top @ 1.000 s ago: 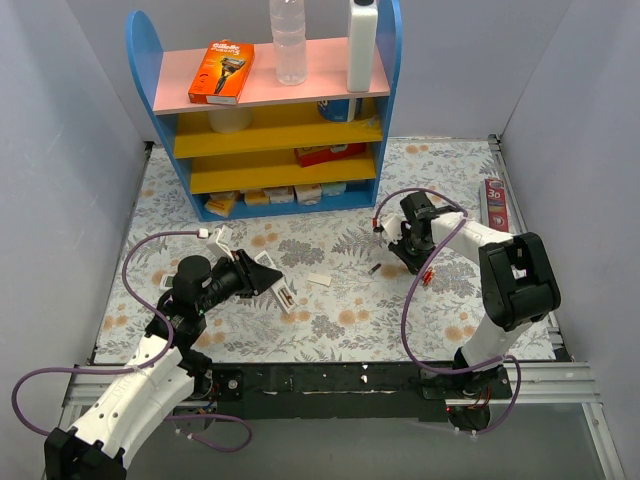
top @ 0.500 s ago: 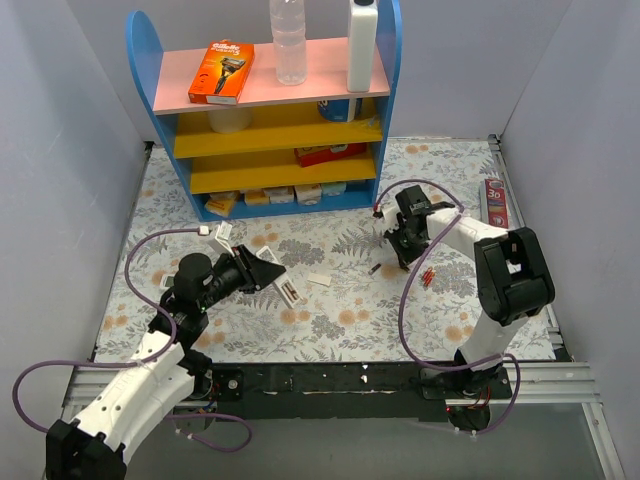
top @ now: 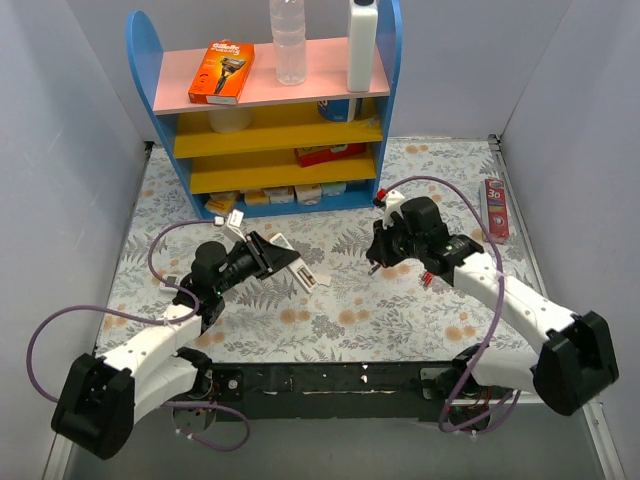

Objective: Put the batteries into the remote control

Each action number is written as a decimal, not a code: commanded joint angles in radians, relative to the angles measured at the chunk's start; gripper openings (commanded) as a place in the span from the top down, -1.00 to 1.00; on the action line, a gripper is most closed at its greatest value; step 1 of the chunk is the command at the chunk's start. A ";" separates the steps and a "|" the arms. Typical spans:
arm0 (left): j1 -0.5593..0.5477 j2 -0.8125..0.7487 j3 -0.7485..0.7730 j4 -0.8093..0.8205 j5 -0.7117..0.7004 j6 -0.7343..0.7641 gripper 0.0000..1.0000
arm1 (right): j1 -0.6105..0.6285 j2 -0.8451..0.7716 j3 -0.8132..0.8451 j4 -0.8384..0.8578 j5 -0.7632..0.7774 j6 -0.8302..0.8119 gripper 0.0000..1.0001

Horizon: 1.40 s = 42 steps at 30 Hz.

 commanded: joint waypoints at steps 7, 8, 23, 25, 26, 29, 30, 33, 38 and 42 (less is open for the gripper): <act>-0.158 0.272 0.121 0.330 -0.059 -0.064 1.00 | 0.056 -0.341 -0.143 0.175 -0.043 0.154 0.97; -0.169 0.304 0.153 0.338 -0.067 -0.064 1.00 | 0.058 -0.390 -0.151 0.183 -0.046 0.155 0.97; -0.282 0.468 0.303 0.428 -0.072 -0.066 1.00 | 0.094 -0.556 -0.254 0.343 -0.167 0.169 0.97; -0.287 0.467 0.299 0.439 -0.076 -0.056 1.00 | 0.101 -0.558 -0.251 0.346 -0.172 0.157 0.97; -0.285 0.470 0.294 0.450 -0.073 -0.055 1.00 | 0.104 -0.555 -0.248 0.344 -0.175 0.151 0.97; -0.287 0.473 0.299 0.482 -0.067 -0.053 1.00 | 0.110 -0.547 -0.243 0.338 -0.164 0.140 0.97; -0.288 0.473 0.299 0.494 -0.065 -0.052 1.00 | 0.108 -0.544 -0.246 0.340 -0.163 0.140 0.97; -0.295 0.474 0.302 0.511 -0.053 -0.052 1.00 | 0.114 -0.532 -0.251 0.350 -0.161 0.143 0.97; -0.302 0.476 0.311 0.513 -0.045 -0.052 1.00 | 0.122 -0.530 -0.262 0.375 -0.136 0.143 0.97; -0.313 0.475 0.314 0.514 -0.053 -0.052 1.00 | 0.127 -0.524 -0.263 0.390 -0.141 0.143 0.97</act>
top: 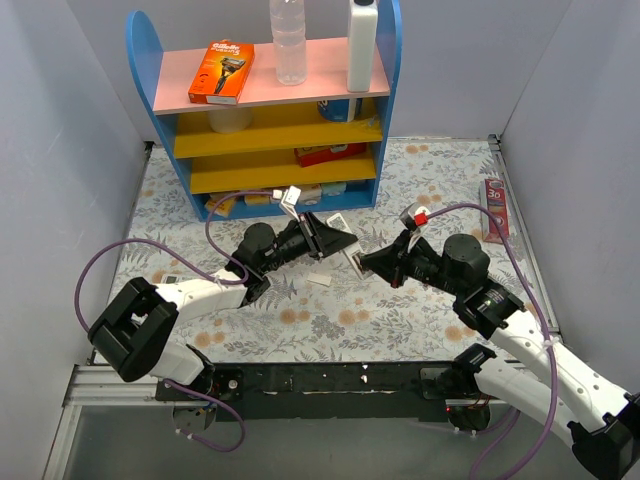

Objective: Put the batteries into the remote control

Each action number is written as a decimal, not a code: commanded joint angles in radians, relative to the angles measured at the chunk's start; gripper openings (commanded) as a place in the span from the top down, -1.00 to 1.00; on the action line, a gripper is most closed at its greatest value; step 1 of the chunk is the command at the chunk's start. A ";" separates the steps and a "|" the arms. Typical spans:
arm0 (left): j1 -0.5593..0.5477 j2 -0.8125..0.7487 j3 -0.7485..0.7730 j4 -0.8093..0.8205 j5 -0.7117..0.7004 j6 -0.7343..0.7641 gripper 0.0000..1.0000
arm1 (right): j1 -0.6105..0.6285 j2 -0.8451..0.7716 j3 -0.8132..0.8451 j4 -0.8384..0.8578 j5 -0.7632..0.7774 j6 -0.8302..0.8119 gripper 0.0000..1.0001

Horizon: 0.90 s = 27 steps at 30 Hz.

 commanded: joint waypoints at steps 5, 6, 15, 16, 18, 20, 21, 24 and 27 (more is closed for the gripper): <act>-0.027 -0.013 0.042 0.048 -0.001 0.013 1.00 | 0.016 0.009 -0.012 0.072 0.016 -0.019 0.97; -0.030 -0.013 0.042 0.052 -0.001 0.015 1.00 | 0.018 0.006 -0.019 0.074 0.019 -0.022 0.97; -0.035 -0.041 0.058 0.032 -0.027 0.053 1.00 | 0.027 0.017 -0.015 -0.009 0.016 -0.059 0.97; -0.035 -0.039 0.061 0.034 -0.027 0.053 1.00 | 0.027 0.017 -0.015 -0.012 0.022 -0.062 0.97; -0.035 -0.038 0.067 0.037 -0.025 0.053 1.00 | 0.027 0.017 -0.013 -0.058 0.030 -0.064 0.97; -0.037 -0.036 0.071 0.046 -0.020 0.053 1.00 | 0.029 0.017 -0.004 -0.072 0.025 -0.062 0.97; -0.037 -0.036 0.074 0.046 -0.019 0.058 1.00 | 0.029 0.020 0.000 -0.078 0.025 -0.053 0.97; -0.037 -0.036 0.081 0.046 -0.014 0.070 1.00 | 0.030 0.021 0.005 -0.101 0.027 -0.050 0.97; -0.037 -0.036 0.081 0.061 -0.014 0.067 1.00 | 0.033 0.021 -0.004 -0.109 0.037 -0.050 0.97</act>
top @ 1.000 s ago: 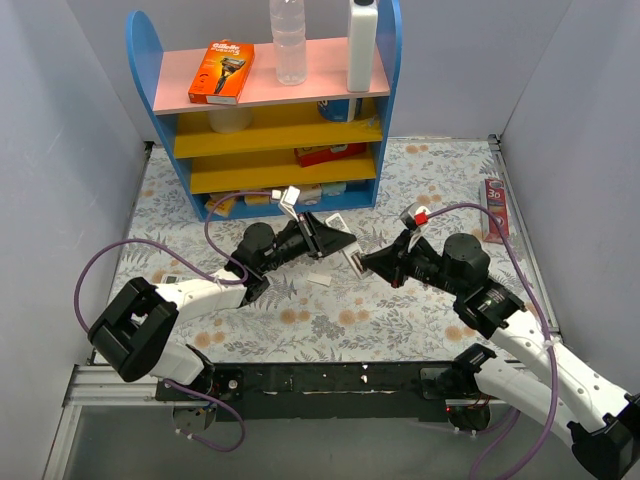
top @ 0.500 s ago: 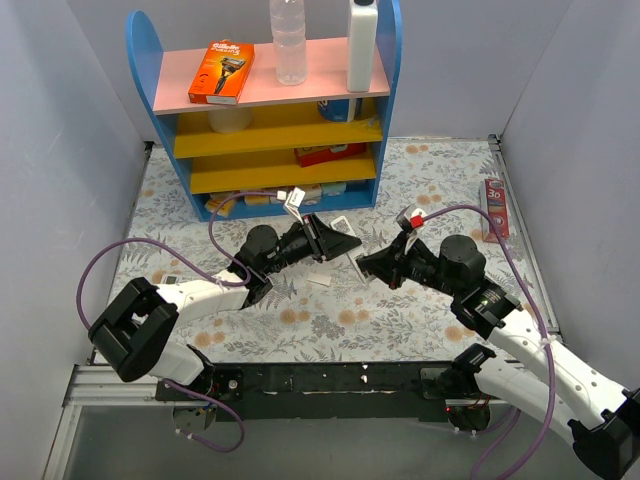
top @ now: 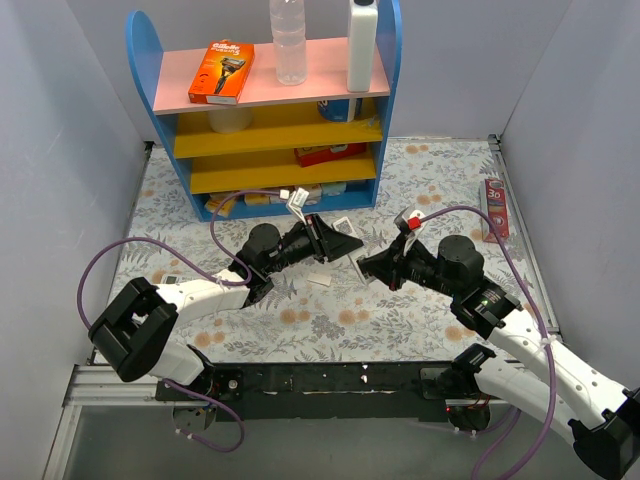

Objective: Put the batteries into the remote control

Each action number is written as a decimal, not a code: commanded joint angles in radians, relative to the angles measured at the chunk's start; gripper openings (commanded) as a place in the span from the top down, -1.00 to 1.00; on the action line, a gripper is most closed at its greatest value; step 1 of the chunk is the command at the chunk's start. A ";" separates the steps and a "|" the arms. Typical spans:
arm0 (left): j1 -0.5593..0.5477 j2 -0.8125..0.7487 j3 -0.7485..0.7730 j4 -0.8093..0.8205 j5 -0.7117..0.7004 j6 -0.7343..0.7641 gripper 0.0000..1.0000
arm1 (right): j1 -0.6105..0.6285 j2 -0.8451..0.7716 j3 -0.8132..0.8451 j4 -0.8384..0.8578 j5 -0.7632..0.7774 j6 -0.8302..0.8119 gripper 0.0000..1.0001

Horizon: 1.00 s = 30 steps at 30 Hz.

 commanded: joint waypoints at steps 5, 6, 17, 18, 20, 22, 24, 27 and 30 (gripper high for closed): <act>-0.001 -0.040 0.061 0.089 -0.016 -0.008 1.00 | 0.011 0.015 0.003 -0.093 0.021 0.007 0.97; -0.001 -0.043 0.060 0.089 -0.018 -0.008 1.00 | 0.013 0.017 0.000 -0.093 0.024 0.020 0.97; -0.006 -0.017 0.054 0.126 -0.001 -0.028 1.00 | 0.020 0.060 0.009 -0.077 0.012 0.027 0.97; -0.007 -0.017 0.052 0.129 -0.001 -0.029 1.00 | 0.020 0.061 0.007 -0.077 0.013 0.027 0.97; -0.007 -0.020 0.046 0.132 -0.004 -0.031 1.00 | 0.022 0.064 0.010 -0.077 0.016 0.027 0.97; -0.007 -0.022 0.038 0.132 -0.005 -0.034 1.00 | 0.022 0.067 0.015 -0.078 0.016 0.024 0.95; -0.007 -0.022 0.032 0.134 -0.005 -0.037 1.00 | 0.022 0.069 0.018 -0.081 0.013 0.020 0.94; -0.007 -0.019 0.012 0.151 -0.009 -0.049 1.00 | 0.022 0.077 0.020 -0.083 0.012 0.021 0.88; -0.007 -0.014 0.003 0.160 -0.009 -0.057 1.00 | 0.022 0.081 0.018 -0.084 0.010 0.018 0.85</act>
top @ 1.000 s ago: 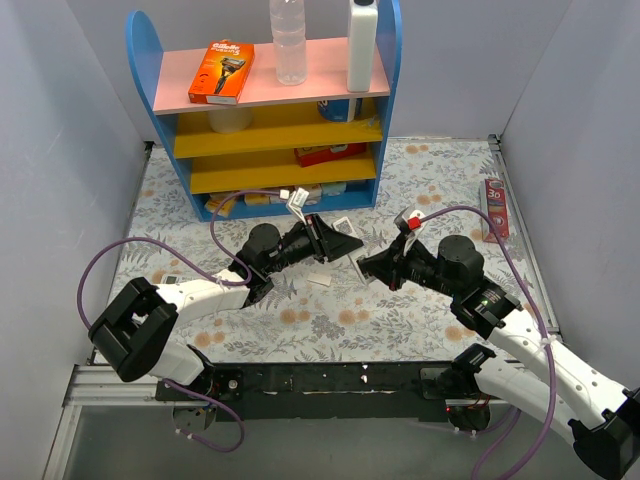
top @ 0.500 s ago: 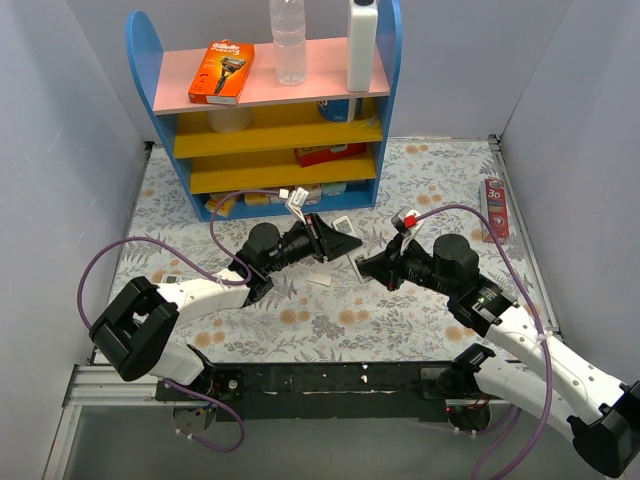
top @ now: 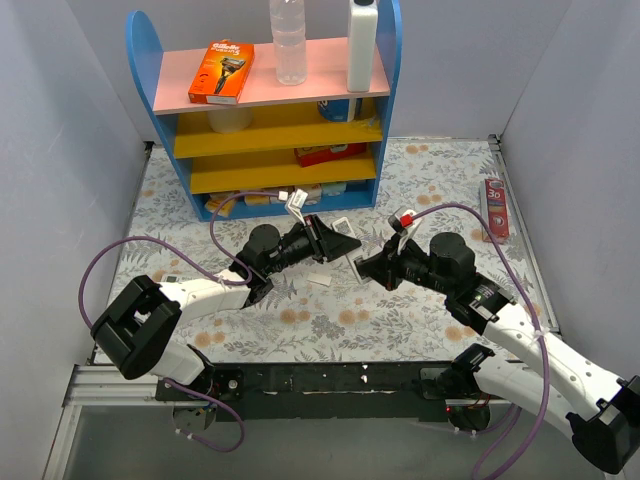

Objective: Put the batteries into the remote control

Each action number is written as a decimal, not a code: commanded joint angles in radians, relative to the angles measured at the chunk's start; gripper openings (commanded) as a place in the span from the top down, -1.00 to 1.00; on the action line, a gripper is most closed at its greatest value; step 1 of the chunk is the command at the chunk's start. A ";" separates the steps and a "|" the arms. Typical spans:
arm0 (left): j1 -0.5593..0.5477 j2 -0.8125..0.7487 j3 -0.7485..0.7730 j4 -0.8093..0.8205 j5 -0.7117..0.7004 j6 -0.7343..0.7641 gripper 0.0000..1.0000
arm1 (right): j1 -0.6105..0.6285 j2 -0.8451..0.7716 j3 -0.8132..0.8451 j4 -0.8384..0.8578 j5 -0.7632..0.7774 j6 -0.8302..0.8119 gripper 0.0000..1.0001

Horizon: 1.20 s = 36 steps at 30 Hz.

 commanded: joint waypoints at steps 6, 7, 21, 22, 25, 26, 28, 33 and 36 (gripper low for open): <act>-0.008 -0.018 0.019 0.157 0.010 -0.067 1.00 | 0.012 0.042 0.019 -0.068 -0.027 -0.018 0.79; -0.008 -0.019 0.018 0.154 0.009 -0.067 1.00 | 0.014 0.044 0.019 -0.065 -0.028 -0.018 0.78; -0.008 -0.029 0.002 0.173 0.006 -0.081 1.00 | 0.015 0.051 0.028 -0.072 -0.035 -0.016 0.59; -0.008 -0.029 0.004 0.175 0.006 -0.082 1.00 | 0.015 0.048 0.028 -0.074 -0.035 -0.016 0.58; -0.008 -0.030 -0.001 0.180 0.004 -0.087 1.00 | 0.015 0.044 0.033 -0.079 -0.032 -0.018 0.57; -0.008 -0.030 -0.005 0.184 0.006 -0.091 1.00 | 0.015 0.042 0.031 -0.080 -0.032 -0.019 0.55; -0.008 -0.030 -0.008 0.184 0.003 -0.094 1.00 | 0.015 0.041 0.033 -0.080 -0.033 -0.018 0.54; -0.008 -0.029 -0.007 0.177 0.006 -0.094 1.00 | 0.017 0.042 0.037 -0.077 -0.035 -0.015 0.53; -0.008 -0.027 -0.005 0.173 0.006 -0.091 1.00 | 0.018 0.044 0.045 -0.082 -0.036 -0.018 0.53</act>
